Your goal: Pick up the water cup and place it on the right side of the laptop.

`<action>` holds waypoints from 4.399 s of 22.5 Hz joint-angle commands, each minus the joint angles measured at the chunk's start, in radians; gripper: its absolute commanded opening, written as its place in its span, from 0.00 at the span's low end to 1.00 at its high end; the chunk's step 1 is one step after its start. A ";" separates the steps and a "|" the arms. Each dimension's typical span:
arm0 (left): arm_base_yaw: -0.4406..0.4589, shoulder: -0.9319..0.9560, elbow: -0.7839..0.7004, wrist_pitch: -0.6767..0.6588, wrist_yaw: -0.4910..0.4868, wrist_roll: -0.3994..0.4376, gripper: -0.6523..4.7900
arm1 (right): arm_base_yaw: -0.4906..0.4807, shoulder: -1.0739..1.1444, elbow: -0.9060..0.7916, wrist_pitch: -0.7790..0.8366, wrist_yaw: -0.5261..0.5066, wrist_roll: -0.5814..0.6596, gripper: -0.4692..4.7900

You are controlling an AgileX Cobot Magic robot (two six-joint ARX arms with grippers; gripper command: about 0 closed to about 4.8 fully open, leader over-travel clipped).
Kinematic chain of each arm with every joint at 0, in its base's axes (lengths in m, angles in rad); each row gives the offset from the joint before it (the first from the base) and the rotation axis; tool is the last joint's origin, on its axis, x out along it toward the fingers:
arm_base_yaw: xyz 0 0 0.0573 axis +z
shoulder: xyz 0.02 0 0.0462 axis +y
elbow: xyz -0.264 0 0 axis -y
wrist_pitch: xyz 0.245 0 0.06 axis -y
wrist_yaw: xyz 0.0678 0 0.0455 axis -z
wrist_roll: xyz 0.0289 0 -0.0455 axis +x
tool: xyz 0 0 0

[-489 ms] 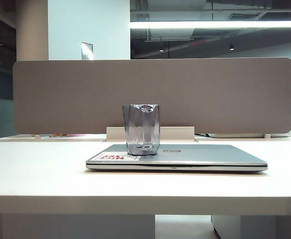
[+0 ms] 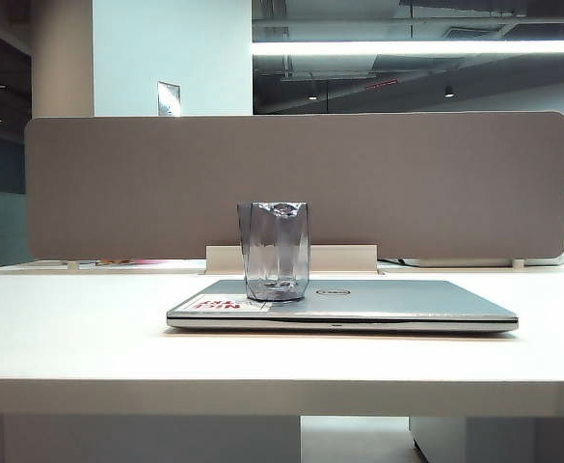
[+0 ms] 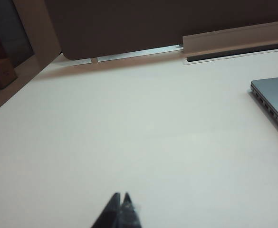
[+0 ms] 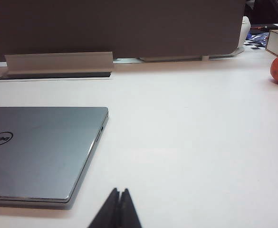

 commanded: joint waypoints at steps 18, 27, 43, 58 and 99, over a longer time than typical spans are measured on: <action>0.000 0.001 0.003 0.006 0.024 -0.167 0.11 | 0.026 0.001 0.009 0.080 -0.223 0.214 0.08; 0.000 0.001 0.003 0.001 0.027 -0.174 0.11 | 0.167 0.085 0.154 0.064 -0.145 0.221 0.08; 0.000 0.001 0.003 -0.020 0.027 -0.174 0.11 | 0.412 0.712 0.299 0.376 -0.067 0.204 0.08; -0.001 0.001 0.003 -0.020 0.027 -0.174 0.11 | 0.658 1.386 0.591 0.547 -0.040 0.202 0.08; -0.001 0.001 0.003 -0.019 0.026 -0.174 0.11 | 0.609 1.716 0.756 0.690 0.196 0.202 0.08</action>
